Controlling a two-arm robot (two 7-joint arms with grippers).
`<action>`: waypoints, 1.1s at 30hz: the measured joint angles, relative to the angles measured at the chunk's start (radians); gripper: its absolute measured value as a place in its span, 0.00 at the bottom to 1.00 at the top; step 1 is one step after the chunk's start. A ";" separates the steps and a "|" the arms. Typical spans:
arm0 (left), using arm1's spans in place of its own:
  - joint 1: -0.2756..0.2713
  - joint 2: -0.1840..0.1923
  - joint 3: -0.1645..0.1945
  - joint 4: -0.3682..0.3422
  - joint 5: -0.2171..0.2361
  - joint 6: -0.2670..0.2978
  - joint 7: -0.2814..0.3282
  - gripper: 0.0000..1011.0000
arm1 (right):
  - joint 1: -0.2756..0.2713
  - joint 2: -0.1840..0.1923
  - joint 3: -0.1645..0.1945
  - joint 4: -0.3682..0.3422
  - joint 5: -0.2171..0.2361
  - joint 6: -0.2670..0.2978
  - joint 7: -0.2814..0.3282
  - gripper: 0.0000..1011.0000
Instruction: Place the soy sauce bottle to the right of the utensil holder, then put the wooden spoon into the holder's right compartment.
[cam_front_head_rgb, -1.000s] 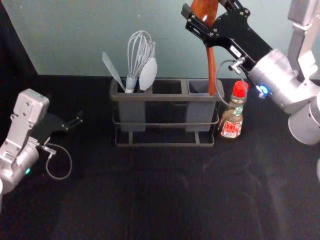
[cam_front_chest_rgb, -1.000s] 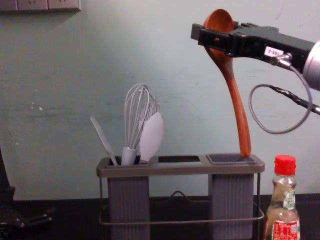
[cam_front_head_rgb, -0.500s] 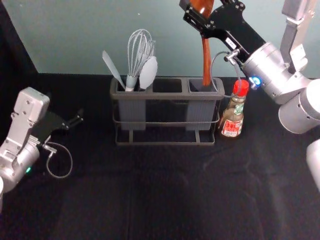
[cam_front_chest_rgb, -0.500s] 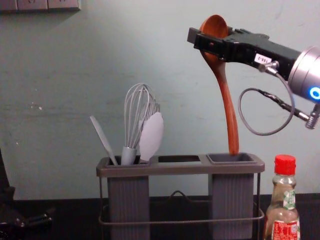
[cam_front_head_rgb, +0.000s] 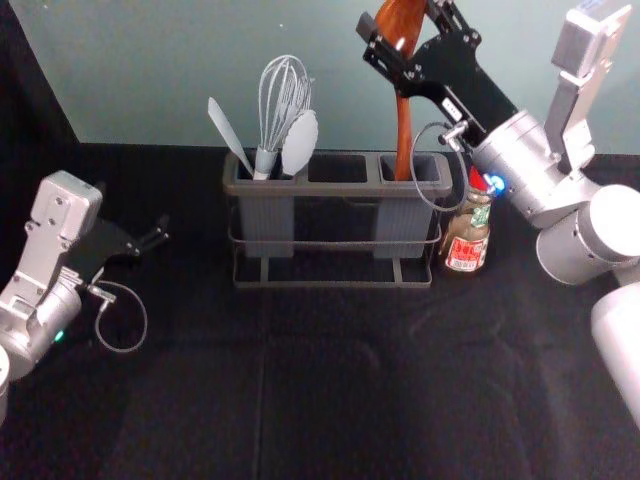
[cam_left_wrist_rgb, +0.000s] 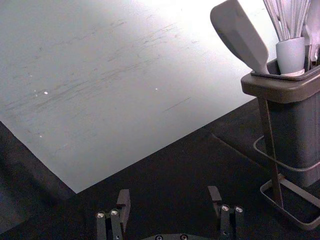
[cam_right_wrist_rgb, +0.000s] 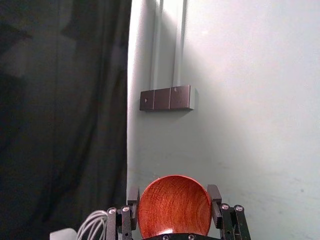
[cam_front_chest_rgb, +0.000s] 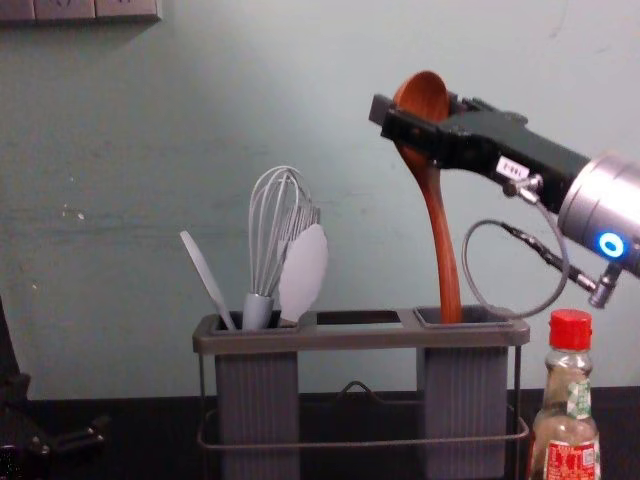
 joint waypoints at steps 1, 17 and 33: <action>0.000 0.000 0.000 0.000 0.000 0.000 0.000 1.00 | -0.001 -0.001 -0.001 0.008 0.002 -0.007 0.000 0.83; 0.000 0.000 0.000 0.000 0.000 0.000 0.000 1.00 | -0.037 -0.011 -0.018 0.110 0.044 -0.083 0.007 0.83; 0.000 0.000 0.000 0.000 0.000 0.000 0.000 1.00 | -0.067 -0.008 -0.015 0.095 0.056 -0.101 0.009 0.99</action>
